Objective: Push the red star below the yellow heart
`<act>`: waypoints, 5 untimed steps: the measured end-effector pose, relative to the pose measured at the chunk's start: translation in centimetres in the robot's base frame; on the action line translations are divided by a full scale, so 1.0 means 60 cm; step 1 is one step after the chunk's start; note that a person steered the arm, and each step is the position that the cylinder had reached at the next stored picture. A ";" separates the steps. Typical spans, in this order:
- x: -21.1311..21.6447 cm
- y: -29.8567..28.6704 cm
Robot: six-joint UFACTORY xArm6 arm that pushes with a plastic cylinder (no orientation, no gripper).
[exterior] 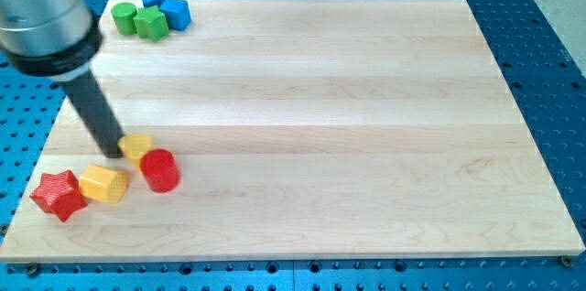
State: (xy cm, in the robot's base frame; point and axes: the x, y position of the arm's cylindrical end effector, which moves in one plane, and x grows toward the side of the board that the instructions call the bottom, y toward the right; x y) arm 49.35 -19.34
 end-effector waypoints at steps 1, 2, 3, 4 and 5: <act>-0.094 0.066; -0.066 0.167; 0.057 0.244; 0.188 0.047; 0.164 -0.180</act>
State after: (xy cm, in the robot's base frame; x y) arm 59.21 -30.13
